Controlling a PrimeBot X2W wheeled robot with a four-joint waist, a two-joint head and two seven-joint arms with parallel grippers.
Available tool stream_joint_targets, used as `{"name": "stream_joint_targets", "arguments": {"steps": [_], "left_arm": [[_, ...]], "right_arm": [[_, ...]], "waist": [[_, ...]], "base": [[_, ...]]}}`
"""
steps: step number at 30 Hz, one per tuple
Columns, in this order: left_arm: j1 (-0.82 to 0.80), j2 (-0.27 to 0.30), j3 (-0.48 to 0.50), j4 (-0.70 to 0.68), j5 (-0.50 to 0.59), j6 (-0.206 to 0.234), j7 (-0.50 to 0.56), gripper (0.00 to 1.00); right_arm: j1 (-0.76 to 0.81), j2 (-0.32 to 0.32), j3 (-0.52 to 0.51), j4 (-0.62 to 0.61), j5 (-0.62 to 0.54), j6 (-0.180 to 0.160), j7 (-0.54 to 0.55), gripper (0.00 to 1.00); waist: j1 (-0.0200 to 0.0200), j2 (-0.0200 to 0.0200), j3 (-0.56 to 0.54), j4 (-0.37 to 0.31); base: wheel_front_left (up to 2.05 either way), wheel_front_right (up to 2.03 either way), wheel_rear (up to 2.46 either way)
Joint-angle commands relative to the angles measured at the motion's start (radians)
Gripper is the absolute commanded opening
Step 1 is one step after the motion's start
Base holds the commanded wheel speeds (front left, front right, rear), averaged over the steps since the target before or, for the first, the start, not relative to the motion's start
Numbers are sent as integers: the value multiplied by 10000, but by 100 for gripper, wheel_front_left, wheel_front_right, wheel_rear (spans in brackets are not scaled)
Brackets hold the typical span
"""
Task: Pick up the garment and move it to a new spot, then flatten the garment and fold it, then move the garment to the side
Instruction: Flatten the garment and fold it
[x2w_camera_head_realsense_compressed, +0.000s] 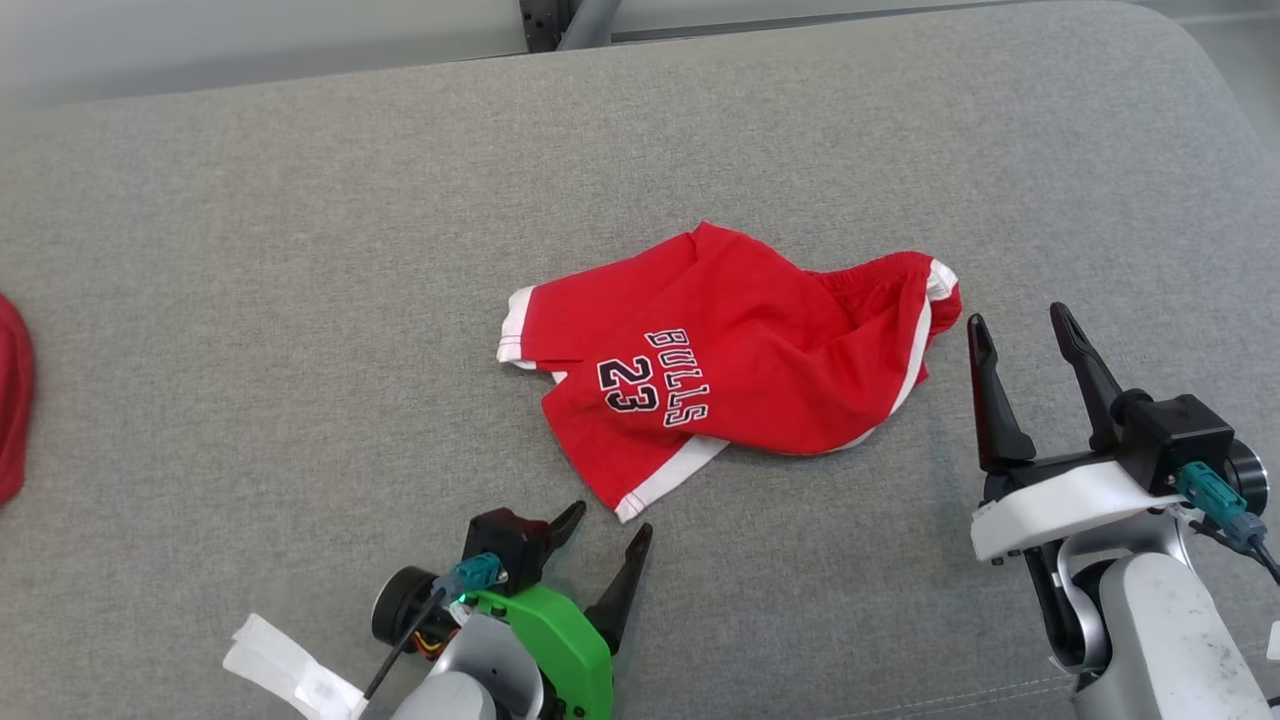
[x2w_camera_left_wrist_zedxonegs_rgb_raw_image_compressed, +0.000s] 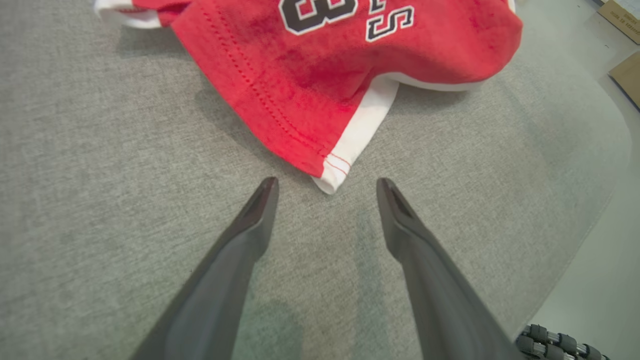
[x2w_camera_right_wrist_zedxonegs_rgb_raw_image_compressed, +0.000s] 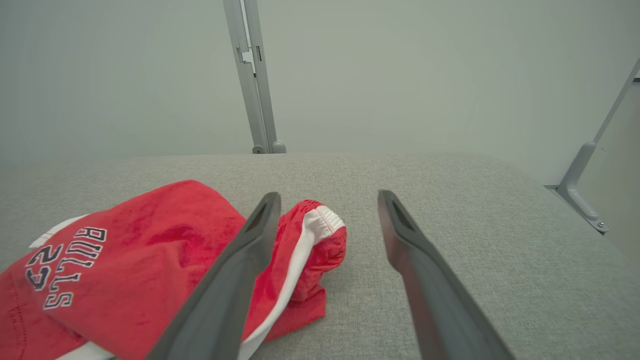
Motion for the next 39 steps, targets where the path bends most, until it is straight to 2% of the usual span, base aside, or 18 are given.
{"name": "stream_joint_targets", "arguments": {"steps": [1, 6, 7, 8, 9, 16, 21, 31, 36, 37, 38, 39], "left_arm": [[-232, -54, 47, 213, -111, -70, -122, 100], [-614, -225, 53, 924, -177, -143, -423, 100], [-661, -260, 43, 1044, -196, -162, -466, 84], [-712, -292, 33, 1164, -186, -167, -504, 47], [-764, -317, 17, 1256, -174, -191, -552, 0], [-1041, -290, 32, 1633, -131, -226, -891, 0], [-1166, -138, 151, 1793, -170, -136, -1043, 0], [-1445, -111, 52, 1966, -67, -88, -1218, 0], [-1567, -95, 45, 2035, -54, -66, -1327, 0], [-1584, -86, 45, 2052, -57, -58, -1360, 0], [-1592, -78, 51, 2061, -53, -36, -1396, 0], [-1596, -68, 44, 2079, -44, -27, -1419, 0]], "right_arm": [[-91, -26, 6, 40, 47, -5, -53, 100], [-159, -59, -40, 81, 91, -5, -61, 100], [-161, -60, -49, 85, 88, -5, -56, 100], [-167, -61, -46, 89, 88, -5, -53, 100], [-175, -74, -59, 90, 98, -5, -48, 100], [-258, -269, -118, 246, 187, -6, 170, 100], [-564, -724, 76, 570, 416, -5, 381, 100], [-1884, -1816, 1137, 2193, 1002, -6, 784, 100], [-2465, -2150, 1756, 2855, 1358, -6, 735, 100], [-2565, -2192, 1870, 2952, 1434, -6, 713, 75], [-2663, -2246, 1968, 3036, 1504, -6, 678, 35], [-2742, -2281, 2056, 3100, 1570, -6, 673, 0]], "waist": [[0, -1, 104, -105], [0, -1, 226, -202], [0, -1, 251, -217], [0, -1, 268, -229], [0, -1, 290, -239], [0, -1, 411, -154], [0, -1, 538, 8], [0, -1, 895, 445], [0, -1, 1049, 597], [0, -1, 1077, 614], [0, -1, 1101, 629], [0, -1, 1118, 644]], "base": [[0, 0, 0], [0, 0, 0], [0, 0, 0], [0, 0, 0], [0, 0, 0], [0, 0, 0], [0, 0, 0], [0, 0, 0], [0, 0, 0], [0, 0, 0], [0, 0, 0], [0, 0, 0]]}}
